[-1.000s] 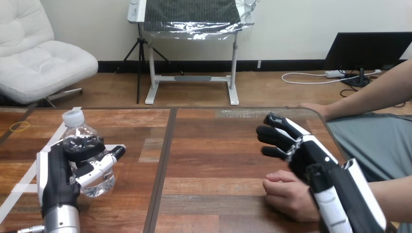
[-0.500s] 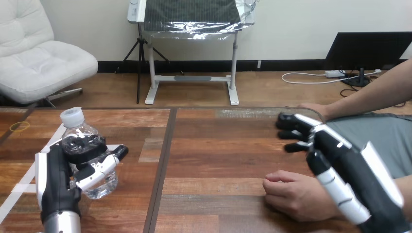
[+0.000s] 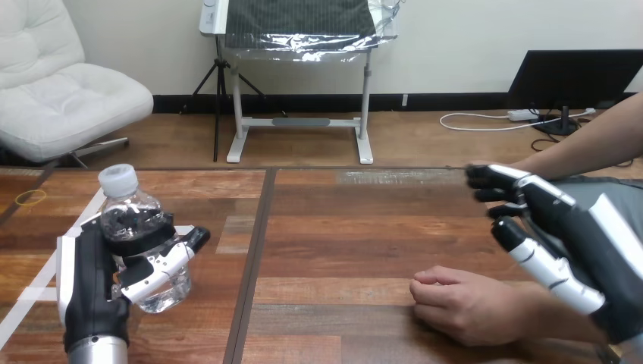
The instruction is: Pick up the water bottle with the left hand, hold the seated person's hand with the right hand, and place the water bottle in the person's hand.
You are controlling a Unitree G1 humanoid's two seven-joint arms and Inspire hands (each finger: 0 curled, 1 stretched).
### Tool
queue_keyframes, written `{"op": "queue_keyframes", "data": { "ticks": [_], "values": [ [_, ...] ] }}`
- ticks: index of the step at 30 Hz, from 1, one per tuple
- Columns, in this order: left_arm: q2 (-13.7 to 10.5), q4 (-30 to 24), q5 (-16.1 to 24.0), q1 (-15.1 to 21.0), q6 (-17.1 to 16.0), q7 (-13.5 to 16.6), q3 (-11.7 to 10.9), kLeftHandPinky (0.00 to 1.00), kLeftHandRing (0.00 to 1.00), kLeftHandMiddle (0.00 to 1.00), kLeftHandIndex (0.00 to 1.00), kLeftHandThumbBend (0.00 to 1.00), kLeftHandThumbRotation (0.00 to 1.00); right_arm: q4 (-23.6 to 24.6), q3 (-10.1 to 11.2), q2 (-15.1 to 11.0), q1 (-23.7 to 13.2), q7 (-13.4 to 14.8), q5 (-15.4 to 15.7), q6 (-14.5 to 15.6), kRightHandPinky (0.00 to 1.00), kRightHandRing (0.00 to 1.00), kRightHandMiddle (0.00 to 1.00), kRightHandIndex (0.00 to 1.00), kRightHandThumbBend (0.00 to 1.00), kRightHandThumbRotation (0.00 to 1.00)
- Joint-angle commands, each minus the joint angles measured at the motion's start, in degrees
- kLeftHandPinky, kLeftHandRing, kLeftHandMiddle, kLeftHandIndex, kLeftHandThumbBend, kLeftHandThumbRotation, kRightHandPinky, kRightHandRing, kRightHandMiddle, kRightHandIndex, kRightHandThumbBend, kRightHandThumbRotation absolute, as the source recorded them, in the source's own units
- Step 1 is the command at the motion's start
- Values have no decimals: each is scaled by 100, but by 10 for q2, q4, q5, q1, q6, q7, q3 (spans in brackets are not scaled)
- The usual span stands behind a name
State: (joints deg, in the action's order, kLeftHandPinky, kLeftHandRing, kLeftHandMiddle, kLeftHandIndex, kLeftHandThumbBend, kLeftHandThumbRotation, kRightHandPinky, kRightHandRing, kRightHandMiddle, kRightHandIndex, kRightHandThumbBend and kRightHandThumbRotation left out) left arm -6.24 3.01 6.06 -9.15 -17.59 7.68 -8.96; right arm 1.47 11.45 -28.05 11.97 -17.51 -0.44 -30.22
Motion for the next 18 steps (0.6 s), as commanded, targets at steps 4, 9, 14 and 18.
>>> {"op": "queue_keyframes", "data": {
  "ticks": [4, 9, 14, 18],
  "values": [
    [-1, -107, -7, 33, -20, -17, 13, 21, 26, 32, 39, 54, 0, -35, 33, -71, -73, -15, 17, 35, 76, 83, 85, 84, 77, 77],
    [2, -116, -7, 30, -12, -20, 10, 21, 26, 31, 39, 54, 0, -55, 38, -95, -84, -26, 19, 41, 76, 84, 85, 85, 82, 75],
    [5, -123, -10, 28, -9, -24, 9, 20, 26, 31, 39, 54, 0, -64, 45, -117, -90, -33, 26, 46, 74, 83, 85, 85, 85, 71],
    [6, -125, -15, 26, -9, -27, 8, 20, 26, 31, 39, 53, 0, -62, 49, -136, -89, -41, 32, 62, 72, 83, 86, 85, 87, 71]
  ]
}}
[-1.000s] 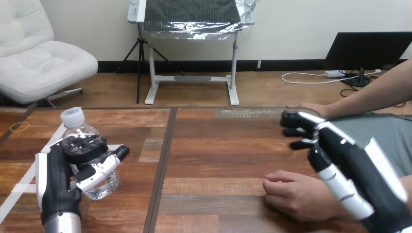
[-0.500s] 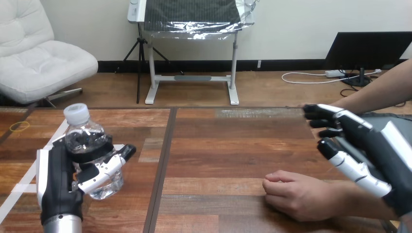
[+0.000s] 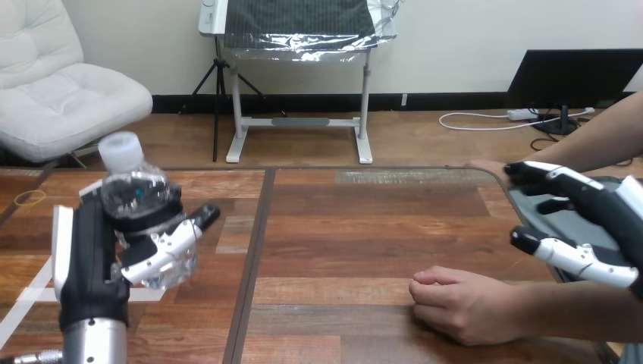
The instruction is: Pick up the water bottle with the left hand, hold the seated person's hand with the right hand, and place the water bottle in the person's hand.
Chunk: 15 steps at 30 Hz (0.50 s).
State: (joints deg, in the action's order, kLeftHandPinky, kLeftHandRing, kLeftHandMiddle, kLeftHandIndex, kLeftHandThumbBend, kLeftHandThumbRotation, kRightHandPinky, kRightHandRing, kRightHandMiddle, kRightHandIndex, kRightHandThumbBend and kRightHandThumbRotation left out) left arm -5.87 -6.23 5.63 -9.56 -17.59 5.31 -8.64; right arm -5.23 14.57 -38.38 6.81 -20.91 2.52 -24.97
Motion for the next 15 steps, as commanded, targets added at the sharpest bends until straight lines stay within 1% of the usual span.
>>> {"op": "queue_keyframes", "data": {
  "ticks": [1, 4, 8, 10, 11, 12, 15],
  "values": [
    [3, -34, -12, 30, -8, -3, 4, 20, 26, 31, 39, 53, 0, 5, 19, -35, -37, -8, 3, 13, 72, 83, 86, 85, 88, 72],
    [3, -34, -13, 30, -7, -4, 5, 20, 26, 31, 38, 52, 0, 9, 23, -48, -36, -17, 2, 27, 71, 84, 87, 86, 91, 71],
    [2, -36, -11, 30, -4, -3, 5, 20, 26, 31, 38, 52, 0, 15, 29, -65, -36, -38, -11, 58, 71, 84, 87, 87, 96, 68],
    [2, -37, -10, 30, -3, -3, 5, 20, 26, 31, 38, 52, 0, 17, 30, -71, -37, -47, -16, 71, 71, 85, 88, 87, 98, 64],
    [2, -37, -10, 31, -3, -3, 6, 20, 26, 31, 38, 52, 0, 19, 32, -77, -37, -55, -18, 83, 71, 85, 88, 87, 98, 64],
    [2, -37, -10, 31, -3, -3, 6, 20, 25, 31, 38, 52, 0, 21, 33, -82, -37, -59, -19, 91, 71, 86, 89, 87, 99, 61],
    [2, -38, -12, 32, -6, -4, 6, 20, 25, 31, 38, 52, 0, 23, 35, -94, -38, -73, -18, 110, 71, 86, 89, 88, 99, 56]
  ]
}}
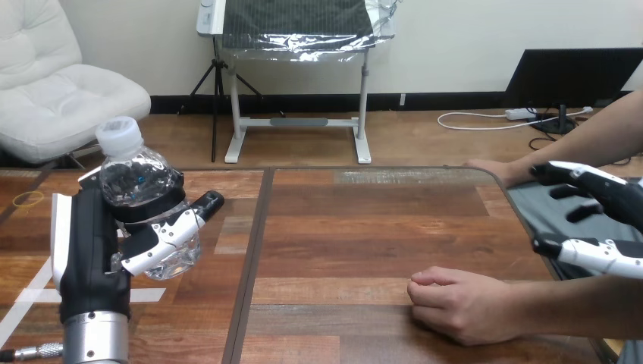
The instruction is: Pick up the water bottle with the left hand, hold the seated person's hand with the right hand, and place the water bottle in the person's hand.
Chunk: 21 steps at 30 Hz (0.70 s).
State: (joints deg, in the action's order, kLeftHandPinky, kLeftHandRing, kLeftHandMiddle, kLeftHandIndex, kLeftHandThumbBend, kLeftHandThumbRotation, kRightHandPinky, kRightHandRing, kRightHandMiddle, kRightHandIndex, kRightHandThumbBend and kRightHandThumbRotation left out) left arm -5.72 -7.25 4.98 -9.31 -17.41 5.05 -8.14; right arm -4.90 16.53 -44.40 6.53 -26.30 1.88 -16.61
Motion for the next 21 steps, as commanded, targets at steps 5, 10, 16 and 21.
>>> {"op": "queue_keyframes", "data": {
  "ticks": [5, 10, 16, 21],
  "values": [
    [1, -29, -13, 31, -11, -4, 1, 19, 24, 30, 38, 52, 0, 22, 19, -53, -36, -38, -8, 50, 72, 88, 90, 89, 100, 48],
    [2, -35, -15, 32, -8, -5, 1, 19, 24, 29, 37, 52, 0, 16, 21, -66, -38, -55, -10, 61, 72, 88, 91, 90, 100, 40],
    [5, -41, -31, 32, -4, -11, 1, 18, 23, 29, 37, 50, 0, 8, 15, -86, -44, -74, 1, 75, 72, 88, 92, 92, 100, 32],
    [4, -43, -37, 32, -3, -13, 1, 18, 23, 29, 37, 50, 0, 4, 12, -98, -46, -82, 15, 87, 73, 89, 93, 93, 100, 28]
  ]
}}
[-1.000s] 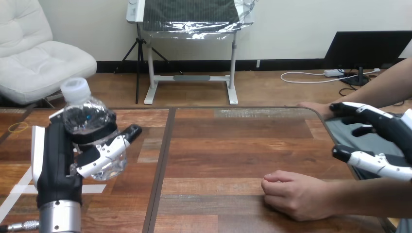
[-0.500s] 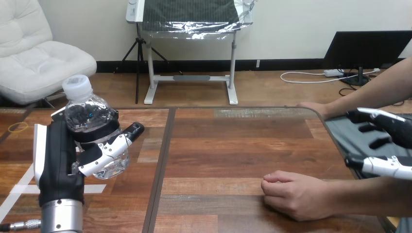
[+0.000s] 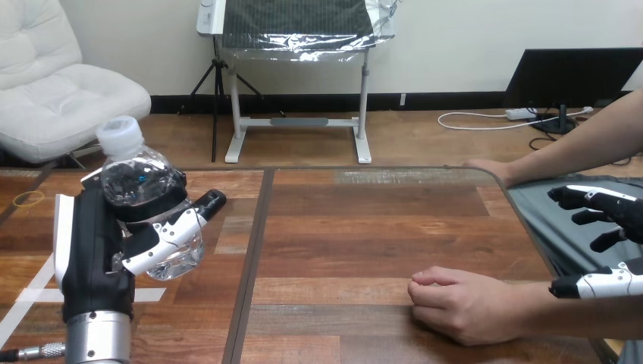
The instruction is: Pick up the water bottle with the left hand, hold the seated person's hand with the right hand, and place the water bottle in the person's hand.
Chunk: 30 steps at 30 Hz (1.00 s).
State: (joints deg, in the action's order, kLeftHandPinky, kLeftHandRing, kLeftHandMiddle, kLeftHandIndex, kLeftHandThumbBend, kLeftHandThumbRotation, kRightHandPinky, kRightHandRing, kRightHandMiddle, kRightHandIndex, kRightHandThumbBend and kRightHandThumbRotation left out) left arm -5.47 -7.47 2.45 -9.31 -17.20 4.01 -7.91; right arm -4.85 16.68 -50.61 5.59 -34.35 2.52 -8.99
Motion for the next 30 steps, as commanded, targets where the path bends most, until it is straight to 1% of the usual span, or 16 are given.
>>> {"op": "queue_keyframes", "data": {
  "ticks": [1, 7, 10, 13, 16, 19, 23, 26, 28, 29, 30],
  "values": [
    [2, -40, -12, 32, -5, -3, -2, 18, 23, 29, 37, 50, 0, 3, 10, -37, -36, -2, 11, 12, 72, 89, 93, 93, 100, 27],
    [2, -43, -17, 32, 2, -4, -2, 18, 23, 29, 37, 50, 0, -10, 8, -43, -39, -11, 17, 1, 73, 89, 93, 94, 100, 23],
    [0, -41, -18, 33, 0, -4, -3, 18, 23, 29, 37, 49, 0, -13, 6, -47, -39, -15, 21, 0, 72, 89, 94, 94, 100, 22],
    [-1, -37, -19, 34, -1, -5, -4, 17, 23, 28, 37, 50, 0, -20, 5, -49, -40, -19, 22, -7, 72, 89, 94, 94, 100, 20],
    [-2, -34, -19, 35, -2, -4, -4, 17, 23, 28, 37, 50, 0, -27, 2, -51, -41, -21, 26, -13, 72, 89, 94, 94, 100, 20],
    [-3, -32, -20, 36, -3, -4, -5, 17, 22, 28, 37, 51, 0, -22, -1, -54, -40, -20, 35, -6, 72, 90, 95, 95, 100, 20],
    [-3, -31, -24, 37, -1, -6, -5, 17, 22, 28, 37, 51, 0, -19, -8, -59, -38, -19, 50, -10, 73, 91, 96, 95, 100, 21],
    [-3, -29, -25, 37, -2, -6, -5, 17, 22, 28, 38, 51, 0, -21, -12, -61, -39, -17, 59, -17, 77, 93, 97, 96, 100, 22],
    [-3, -28, -24, 38, -4, -6, -5, 17, 23, 28, 38, 51, 0, -22, -14, -61, -40, -16, 64, -22, 83, 95, 97, 97, 100, 22],
    [-3, -27, -22, 38, -4, -5, -5, 17, 23, 28, 38, 51, 0, -25, -17, -62, -41, -13, 70, -30, 85, 96, 97, 97, 100, 22],
    [-3, -27, -21, 38, -4, -5, -5, 17, 23, 28, 38, 51, 0, -26, -18, -63, -41, -12, 74, -36, 90, 97, 98, 98, 100, 22]
  ]
}}
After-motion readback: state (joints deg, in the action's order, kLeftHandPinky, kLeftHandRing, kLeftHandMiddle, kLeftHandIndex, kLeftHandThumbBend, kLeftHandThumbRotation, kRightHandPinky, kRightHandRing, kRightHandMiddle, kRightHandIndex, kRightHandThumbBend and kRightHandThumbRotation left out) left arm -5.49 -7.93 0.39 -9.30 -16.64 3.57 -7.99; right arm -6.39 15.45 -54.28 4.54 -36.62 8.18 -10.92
